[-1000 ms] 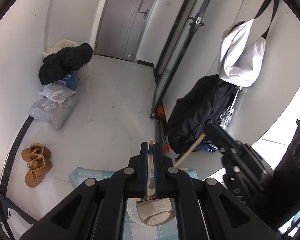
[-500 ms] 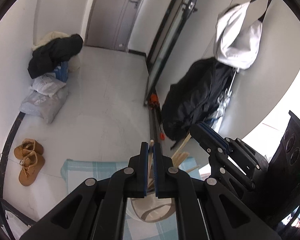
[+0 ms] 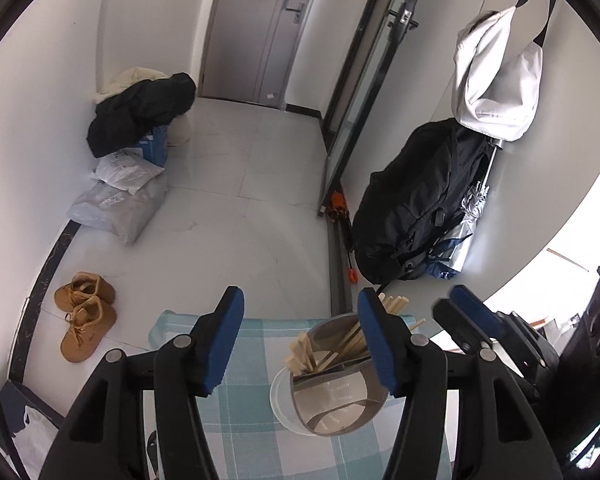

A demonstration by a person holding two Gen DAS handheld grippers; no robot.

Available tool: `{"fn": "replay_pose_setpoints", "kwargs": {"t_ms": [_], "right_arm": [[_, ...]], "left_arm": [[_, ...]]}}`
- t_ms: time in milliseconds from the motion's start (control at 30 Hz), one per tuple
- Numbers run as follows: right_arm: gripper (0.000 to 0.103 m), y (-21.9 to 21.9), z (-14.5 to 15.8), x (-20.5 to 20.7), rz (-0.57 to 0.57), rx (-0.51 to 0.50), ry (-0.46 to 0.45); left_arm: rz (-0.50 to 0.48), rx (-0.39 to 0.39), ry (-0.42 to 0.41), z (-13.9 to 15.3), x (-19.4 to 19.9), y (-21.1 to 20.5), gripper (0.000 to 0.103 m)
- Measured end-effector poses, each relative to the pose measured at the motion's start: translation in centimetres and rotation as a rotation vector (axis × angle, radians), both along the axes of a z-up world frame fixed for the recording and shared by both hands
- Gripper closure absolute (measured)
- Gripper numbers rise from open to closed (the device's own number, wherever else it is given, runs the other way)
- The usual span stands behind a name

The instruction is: Organize utensils

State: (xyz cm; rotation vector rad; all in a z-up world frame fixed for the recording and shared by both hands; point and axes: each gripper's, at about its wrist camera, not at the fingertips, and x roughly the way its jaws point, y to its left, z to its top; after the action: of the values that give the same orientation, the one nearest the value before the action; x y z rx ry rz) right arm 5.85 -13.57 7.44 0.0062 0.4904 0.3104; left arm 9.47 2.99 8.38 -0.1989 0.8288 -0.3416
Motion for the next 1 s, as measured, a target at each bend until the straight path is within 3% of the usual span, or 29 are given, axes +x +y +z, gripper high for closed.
{"fn": "replay_pose_setpoints", "kwargs": {"t_ms": [200,267,367,467,533,633,867,1000], "right_arm": [[0.070,-0.9,0.9,-2.4,-0.026,0.003,-0.012],[0.065,-1.0,1.5,-3.5,-0.032,0.000,-0.032],[0.057,-1.3,2.4,-5.0,-0.034,0.002,-0.063],[0.046,-1.2,3.4,-6.9,-0.044,-0.002,-0.098],[0.028,-1.2,4.0,-8.2,-0.054,-0.001,-0.116],[0.023,-1.3,4.5,-10.0,-0.071,-0.008,-0.157],[0.017,-1.6,4.8,-13.2,-0.101,0.001,-0.194],[0.009,-1.5,4.4,-14.8,-0.124,0.002,-0.219]], "left_arm": [[0.040,0.046,-0.051,1.1,-1.9,-0.3,0.048],[0.050,0.062,-0.072,1.5,-2.7,-0.3,0.039],[0.070,0.080,-0.117,2.4,-4.1,-0.4,0.035],[0.086,0.089,-0.149,3.0,-5.5,-0.3,0.033],[0.089,0.093,-0.165,3.3,-6.4,-0.3,0.033],[0.100,0.109,-0.193,3.7,-7.7,-0.5,0.032],[0.139,0.137,-0.294,3.9,-11.2,-0.4,0.016],[0.125,0.137,-0.328,3.6,-12.7,-0.3,0.014]]}}
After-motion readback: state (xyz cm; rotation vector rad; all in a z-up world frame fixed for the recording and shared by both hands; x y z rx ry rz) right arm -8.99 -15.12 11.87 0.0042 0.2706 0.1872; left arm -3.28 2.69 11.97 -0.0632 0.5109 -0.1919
